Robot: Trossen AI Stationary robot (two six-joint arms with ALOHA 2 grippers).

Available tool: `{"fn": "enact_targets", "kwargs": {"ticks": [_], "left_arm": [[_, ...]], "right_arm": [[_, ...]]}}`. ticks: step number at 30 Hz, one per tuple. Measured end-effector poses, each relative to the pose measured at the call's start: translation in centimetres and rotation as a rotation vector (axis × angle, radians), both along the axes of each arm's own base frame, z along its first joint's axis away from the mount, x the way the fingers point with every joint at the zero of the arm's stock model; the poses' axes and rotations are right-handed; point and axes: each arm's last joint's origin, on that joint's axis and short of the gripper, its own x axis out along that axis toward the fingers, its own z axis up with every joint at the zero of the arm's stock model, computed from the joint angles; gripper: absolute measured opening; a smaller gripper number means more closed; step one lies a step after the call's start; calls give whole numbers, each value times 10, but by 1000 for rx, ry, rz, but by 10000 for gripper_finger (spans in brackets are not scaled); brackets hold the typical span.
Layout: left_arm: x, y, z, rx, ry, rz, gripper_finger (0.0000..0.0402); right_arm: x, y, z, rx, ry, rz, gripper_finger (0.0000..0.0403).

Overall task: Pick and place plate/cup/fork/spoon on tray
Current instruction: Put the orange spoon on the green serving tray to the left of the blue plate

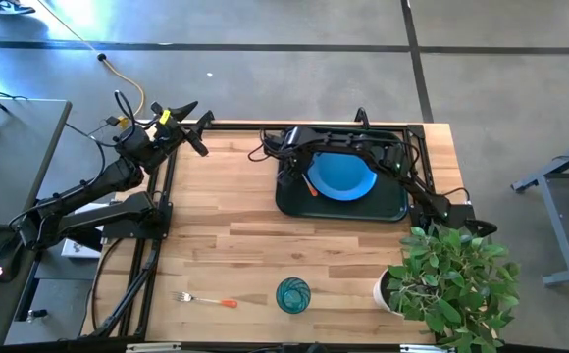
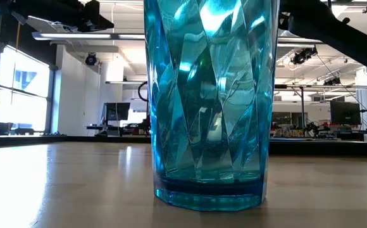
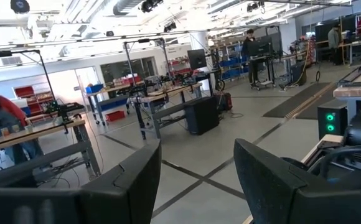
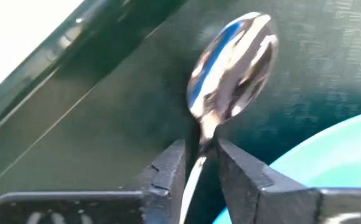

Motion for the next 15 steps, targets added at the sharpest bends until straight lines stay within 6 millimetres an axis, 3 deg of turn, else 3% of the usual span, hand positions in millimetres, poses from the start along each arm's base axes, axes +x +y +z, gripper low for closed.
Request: {"fn": "enact_targets", "kwargs": {"ticks": [15], "left_arm": [[0,0,0,0,0,0,193]], "right_arm": [[1,-25,0,130,-184,-255,4]]}}
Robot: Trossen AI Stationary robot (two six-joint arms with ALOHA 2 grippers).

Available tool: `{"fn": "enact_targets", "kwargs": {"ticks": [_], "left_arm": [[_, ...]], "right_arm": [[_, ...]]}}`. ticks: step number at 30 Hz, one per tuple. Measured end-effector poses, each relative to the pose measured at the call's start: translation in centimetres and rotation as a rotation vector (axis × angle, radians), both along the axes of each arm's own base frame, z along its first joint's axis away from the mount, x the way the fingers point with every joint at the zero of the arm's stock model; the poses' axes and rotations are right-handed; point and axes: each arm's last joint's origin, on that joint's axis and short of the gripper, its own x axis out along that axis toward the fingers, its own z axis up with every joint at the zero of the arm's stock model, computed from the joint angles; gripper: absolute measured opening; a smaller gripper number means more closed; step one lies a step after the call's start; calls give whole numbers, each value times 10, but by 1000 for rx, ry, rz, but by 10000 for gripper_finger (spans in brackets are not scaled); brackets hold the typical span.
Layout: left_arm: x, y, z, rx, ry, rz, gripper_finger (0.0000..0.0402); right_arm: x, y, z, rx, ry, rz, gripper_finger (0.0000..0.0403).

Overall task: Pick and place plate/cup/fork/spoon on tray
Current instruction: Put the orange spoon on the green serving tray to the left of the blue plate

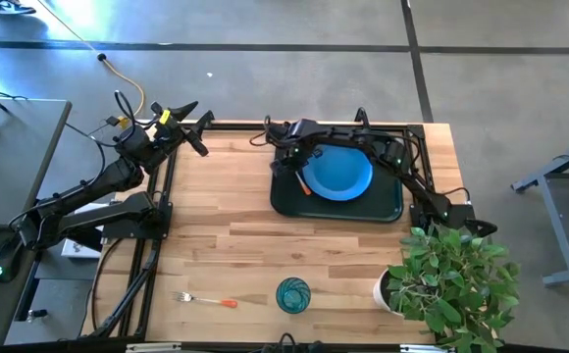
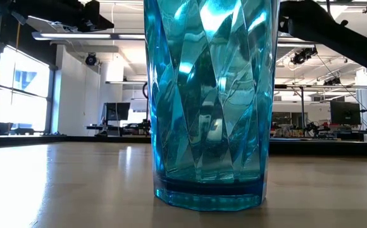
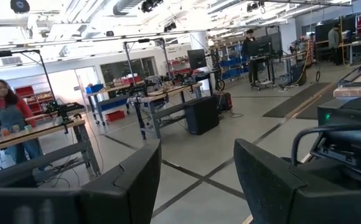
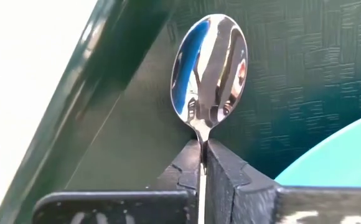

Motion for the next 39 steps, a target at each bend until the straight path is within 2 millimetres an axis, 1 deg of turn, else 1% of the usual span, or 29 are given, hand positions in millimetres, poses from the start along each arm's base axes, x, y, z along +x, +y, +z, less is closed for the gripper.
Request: {"fn": "enact_targets", "kwargs": {"ticks": [7,16,22,29,34,39], "left_arm": [[0,0,0,1,5,1,193],[0,0,0,12,17,3,193],[0,0,0,11,18,4,193],[0,0,0,11,18,4,193],[0,0,0,10,18,3,193],[0,0,0,11,16,3,193]], "right_arm": [[-3,-8,0,49,-22,-111,17],[7,-6,2,73,-112,-211,21],[6,-7,1,56,-96,-292,21],[6,-2,1,94,-90,-287,21],[4,-2,1,47,-52,-207,21],[3,-1,0,23,-33,-204,21]]}}
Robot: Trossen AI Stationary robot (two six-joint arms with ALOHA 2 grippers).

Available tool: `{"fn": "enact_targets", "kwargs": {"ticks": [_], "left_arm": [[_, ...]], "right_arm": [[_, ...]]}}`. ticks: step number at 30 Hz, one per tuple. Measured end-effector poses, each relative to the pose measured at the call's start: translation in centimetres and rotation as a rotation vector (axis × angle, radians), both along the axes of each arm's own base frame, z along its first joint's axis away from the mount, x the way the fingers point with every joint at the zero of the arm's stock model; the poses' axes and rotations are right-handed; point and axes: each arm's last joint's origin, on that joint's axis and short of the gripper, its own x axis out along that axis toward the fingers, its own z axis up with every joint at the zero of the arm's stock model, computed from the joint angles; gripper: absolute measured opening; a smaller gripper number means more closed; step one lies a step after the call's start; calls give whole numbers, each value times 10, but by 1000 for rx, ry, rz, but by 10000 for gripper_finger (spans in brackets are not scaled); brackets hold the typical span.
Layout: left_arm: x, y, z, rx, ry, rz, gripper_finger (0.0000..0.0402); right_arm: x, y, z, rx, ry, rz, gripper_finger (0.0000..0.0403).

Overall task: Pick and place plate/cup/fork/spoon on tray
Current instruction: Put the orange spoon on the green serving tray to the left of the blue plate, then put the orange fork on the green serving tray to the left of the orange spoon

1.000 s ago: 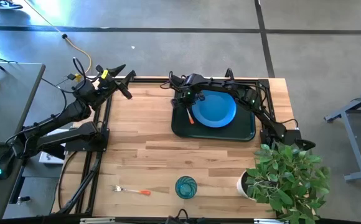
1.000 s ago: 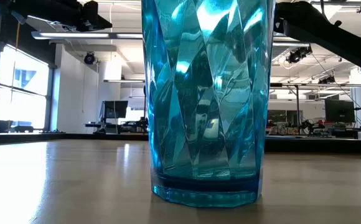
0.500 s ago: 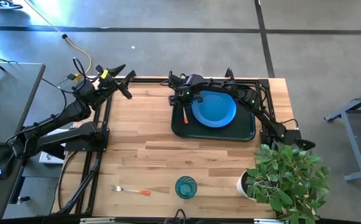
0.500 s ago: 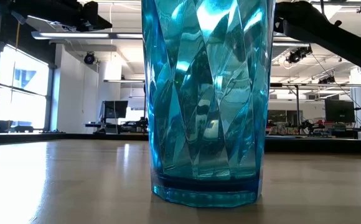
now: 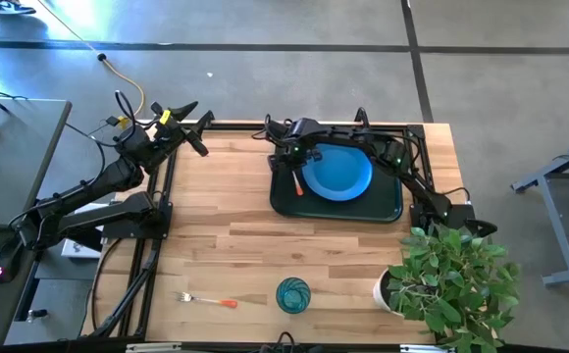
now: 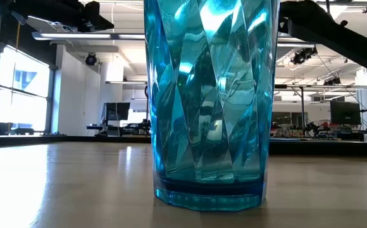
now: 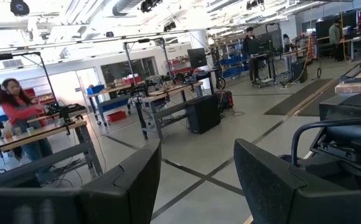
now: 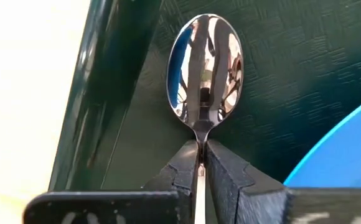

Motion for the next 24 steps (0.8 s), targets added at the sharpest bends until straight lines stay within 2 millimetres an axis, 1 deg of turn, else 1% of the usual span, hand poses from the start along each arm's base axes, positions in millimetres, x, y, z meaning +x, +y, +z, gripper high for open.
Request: {"fn": "enact_targets", "kwargs": {"ticks": [3,6,12,16,19,24], "left_arm": [[0,0,0,0,0,0,193],[0,0,0,0,0,0,193],[0,0,0,0,0,0,193],[0,0,0,0,0,0,193],[0,0,0,1,-1,0,193],[0,0,1,3,-4,0,193]], "right_arm": [[0,0,0,3,-4,22,24],[0,0,0,17,-14,35,47],[-2,2,0,24,12,42,145],[-2,9,4,-49,64,81,199],[-1,17,22,-147,71,123,219],[1,41,60,-314,40,217,227]]}}
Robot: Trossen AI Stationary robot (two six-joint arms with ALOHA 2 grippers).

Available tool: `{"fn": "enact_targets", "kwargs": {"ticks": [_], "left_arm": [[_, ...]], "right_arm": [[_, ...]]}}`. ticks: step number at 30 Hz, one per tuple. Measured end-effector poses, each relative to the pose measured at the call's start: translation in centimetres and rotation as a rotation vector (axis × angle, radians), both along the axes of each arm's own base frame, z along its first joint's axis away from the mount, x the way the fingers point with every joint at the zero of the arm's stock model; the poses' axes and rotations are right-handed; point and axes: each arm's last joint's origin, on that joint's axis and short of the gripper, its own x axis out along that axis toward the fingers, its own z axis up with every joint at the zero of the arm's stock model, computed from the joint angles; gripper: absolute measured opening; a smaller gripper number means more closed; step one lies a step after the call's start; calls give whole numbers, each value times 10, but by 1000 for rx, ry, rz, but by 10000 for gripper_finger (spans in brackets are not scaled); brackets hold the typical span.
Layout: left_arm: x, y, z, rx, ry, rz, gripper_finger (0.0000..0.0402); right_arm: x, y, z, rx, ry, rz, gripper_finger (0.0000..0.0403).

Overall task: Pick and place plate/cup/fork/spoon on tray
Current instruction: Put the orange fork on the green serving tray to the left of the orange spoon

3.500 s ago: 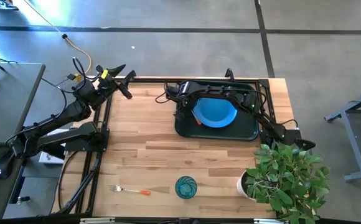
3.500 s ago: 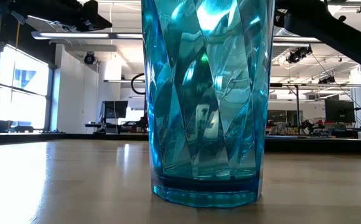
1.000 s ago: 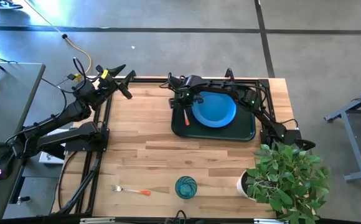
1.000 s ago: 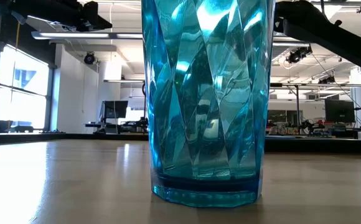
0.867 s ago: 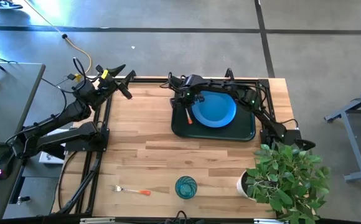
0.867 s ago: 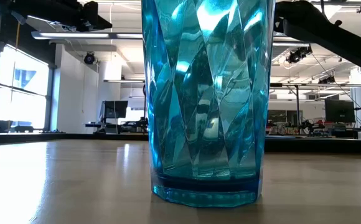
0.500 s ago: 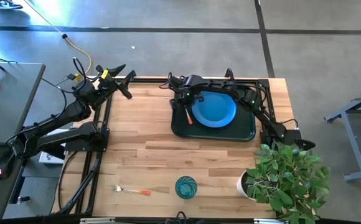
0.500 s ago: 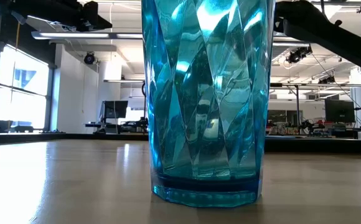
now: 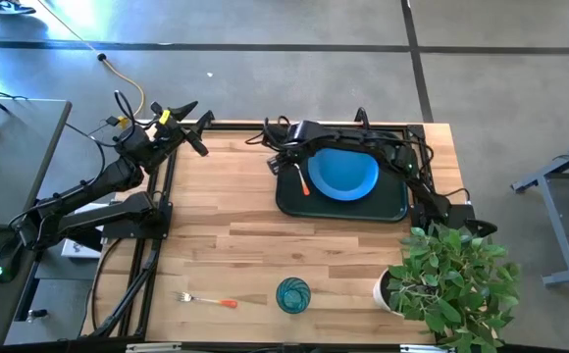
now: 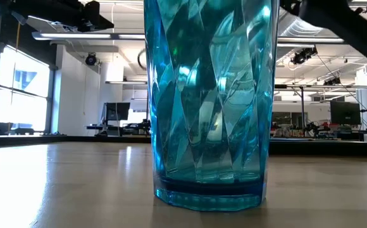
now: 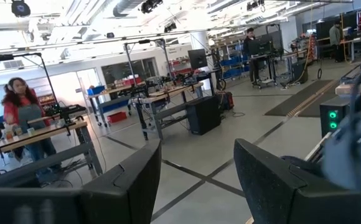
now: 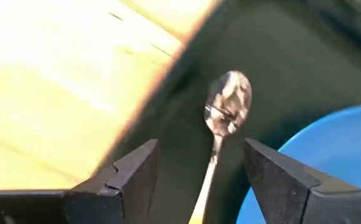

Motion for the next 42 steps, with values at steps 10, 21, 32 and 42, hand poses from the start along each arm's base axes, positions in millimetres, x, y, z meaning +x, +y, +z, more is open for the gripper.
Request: {"fn": "enact_targets", "kwargs": {"ticks": [10,21,32,42], "left_arm": [[0,0,0,-32,-27,-8,193],[10,6,-9,-104,-6,-44,193],[21,9,-18,-249,-46,-195,193],[31,-8,-26,-435,-61,-417,193]], "right_arm": [[44,93,29,-170,-264,381,227],[64,191,40,-295,-450,643,227],[80,249,14,-230,-601,853,227],[76,283,5,-239,-596,950,227]]}}
